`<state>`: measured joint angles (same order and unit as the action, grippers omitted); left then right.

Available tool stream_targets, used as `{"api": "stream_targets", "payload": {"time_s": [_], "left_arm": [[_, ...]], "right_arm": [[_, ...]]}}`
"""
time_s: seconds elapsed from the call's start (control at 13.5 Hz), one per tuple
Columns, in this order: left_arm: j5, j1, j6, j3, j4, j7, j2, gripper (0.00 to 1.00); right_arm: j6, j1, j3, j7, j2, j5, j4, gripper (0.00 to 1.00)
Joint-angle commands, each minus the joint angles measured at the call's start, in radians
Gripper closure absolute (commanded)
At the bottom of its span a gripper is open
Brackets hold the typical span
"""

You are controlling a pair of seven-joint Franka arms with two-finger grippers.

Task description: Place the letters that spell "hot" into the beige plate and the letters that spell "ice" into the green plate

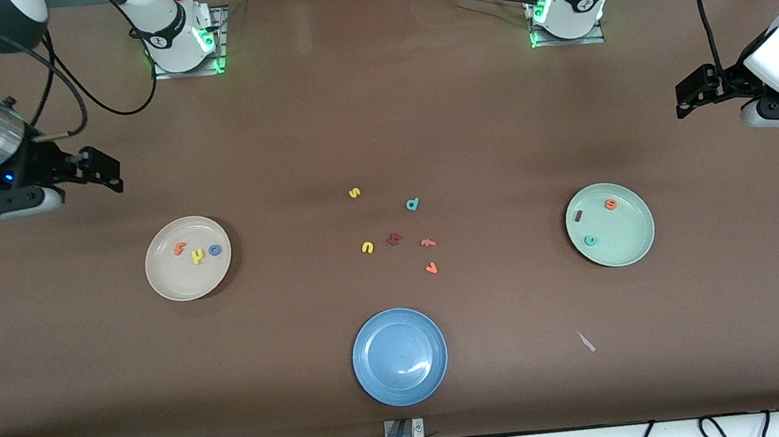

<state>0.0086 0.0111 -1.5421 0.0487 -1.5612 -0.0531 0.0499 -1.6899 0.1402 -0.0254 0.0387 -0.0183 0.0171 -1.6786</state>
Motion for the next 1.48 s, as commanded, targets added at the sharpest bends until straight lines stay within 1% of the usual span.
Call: {"api": "stream_targets", "payload": {"time_s": [0.0, 0.15, 0.22, 0.45, 0.74, 1.04, 1.19, 1.41], "left_arm": [[0.001, -0.003, 0.027, 0.000, 0.030, -0.011, 0.008, 0.00], [-0.001, -0.002, 0.027, 0.002, 0.030, -0.010, 0.008, 0.00], [-0.001, -0.002, 0.027, 0.002, 0.030, -0.010, 0.008, 0.00], [-0.001, -0.002, 0.027, 0.002, 0.033, -0.011, 0.007, 0.00], [-0.001, -0.002, 0.027, 0.002, 0.035, -0.011, 0.008, 0.00], [0.001, -0.003, 0.028, 0.000, 0.036, -0.011, 0.008, 0.00], [0.001, -0.003, 0.028, -0.001, 0.036, -0.011, 0.008, 0.00], [0.001, -0.003, 0.028, -0.001, 0.035, -0.011, 0.008, 0.00]], "right_arm": [[0.067, -0.011, -0.020, -0.010, 0.006, -0.034, 0.043, 0.00], [0.079, -0.011, -0.066, -0.005, 0.011, -0.026, 0.054, 0.00], [0.078, -0.011, -0.067, 0.006, 0.012, -0.035, 0.053, 0.00], [0.081, -0.030, -0.067, 0.003, 0.023, -0.023, 0.054, 0.00], [0.081, -0.054, -0.039, 0.004, 0.032, -0.031, 0.053, 0.00], [0.081, -0.045, -0.039, 0.000, 0.017, -0.032, 0.056, 0.00], [0.081, -0.045, -0.041, -0.003, -0.006, -0.035, 0.074, 0.00], [0.081, -0.041, -0.041, -0.003, -0.008, -0.036, 0.074, 0.00]]}}
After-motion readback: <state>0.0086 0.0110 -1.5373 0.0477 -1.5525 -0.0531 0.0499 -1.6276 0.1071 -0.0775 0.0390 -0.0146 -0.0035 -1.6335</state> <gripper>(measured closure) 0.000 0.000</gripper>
